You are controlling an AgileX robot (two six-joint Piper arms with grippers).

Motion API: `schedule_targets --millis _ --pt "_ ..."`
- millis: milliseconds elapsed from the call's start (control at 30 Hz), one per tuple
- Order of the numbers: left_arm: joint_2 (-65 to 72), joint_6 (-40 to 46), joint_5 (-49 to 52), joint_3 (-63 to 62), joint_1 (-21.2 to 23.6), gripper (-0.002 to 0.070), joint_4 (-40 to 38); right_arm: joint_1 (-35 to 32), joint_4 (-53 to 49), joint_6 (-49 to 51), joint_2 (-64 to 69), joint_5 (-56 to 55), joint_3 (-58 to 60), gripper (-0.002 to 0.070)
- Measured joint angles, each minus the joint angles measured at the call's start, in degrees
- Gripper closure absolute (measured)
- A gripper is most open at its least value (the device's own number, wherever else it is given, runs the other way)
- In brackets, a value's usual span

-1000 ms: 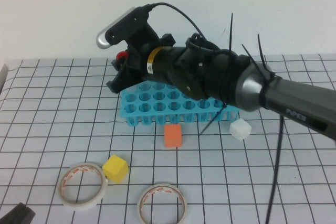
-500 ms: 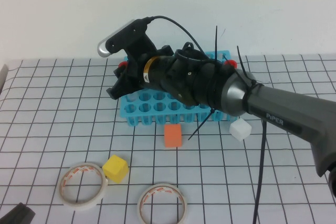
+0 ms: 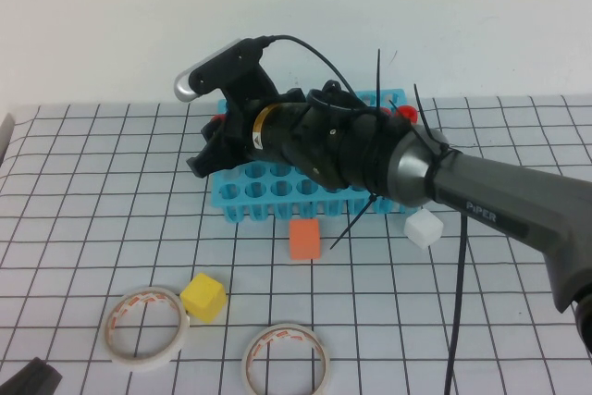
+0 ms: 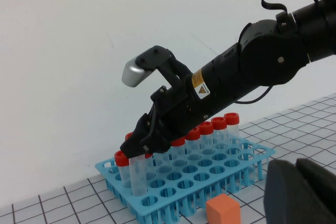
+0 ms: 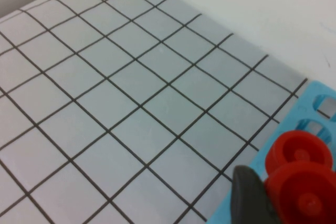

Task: Place the test tubes

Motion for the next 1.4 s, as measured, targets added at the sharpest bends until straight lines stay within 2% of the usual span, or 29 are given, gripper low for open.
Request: schedule_targets --millis 433,500,600,733,800,833,967,1033,1100,1300,1400 --pt "0.0 0.0 0.0 0.0 0.0 0.0676 0.0 0.0 1.1 0.6 1.8 0.4 0.0 0.0388" --pt "0.0 -0.4 0.0 0.0 0.0 0.0676 0.0 0.0 1.5 0.6 1.8 0.4 0.0 0.0353" --pt "0.0 -0.4 0.0 0.0 0.0 0.0676 0.0 0.0 1.7 0.8 1.8 1.4 0.0 0.0244" --pt "0.0 -0.4 0.0 0.0 0.0 0.0676 0.0 0.0 1.9 0.8 0.9 3.3 0.0 0.0237" --pt "0.0 -0.4 0.0 0.0 0.0 0.0676 0.0 0.0 1.8 1.0 -0.8 4.7 0.0 0.0273" --pt "0.0 -0.4 0.0 0.0 0.0 0.0676 0.0 0.0 0.2 1.8 -3.2 4.9 0.0 0.0346" --pt "0.0 -0.4 0.0 0.0 0.0 0.0676 0.0 0.6 -4.9 6.8 -9.7 5.1 0.0 0.0557" --pt "0.0 -0.4 0.0 0.0 0.0 0.0676 0.0 0.9 -6.3 9.3 -13.1 5.2 0.1 0.0622" --pt "0.0 -0.4 0.0 0.0 0.0 0.0676 0.0 1.3 -6.9 10.6 -18.0 1.7 4.1 0.0663" --pt "0.0 -0.4 0.0 0.0 0.0 0.0676 0.0 1.5 -6.6 10.9 -29.4 -8.4 22.2 0.0676" --pt "0.0 -0.4 0.0 0.0 0.0 0.0676 0.0 2.1 -8.8 10.9 -36.5 -9.6 32.1 0.0676"
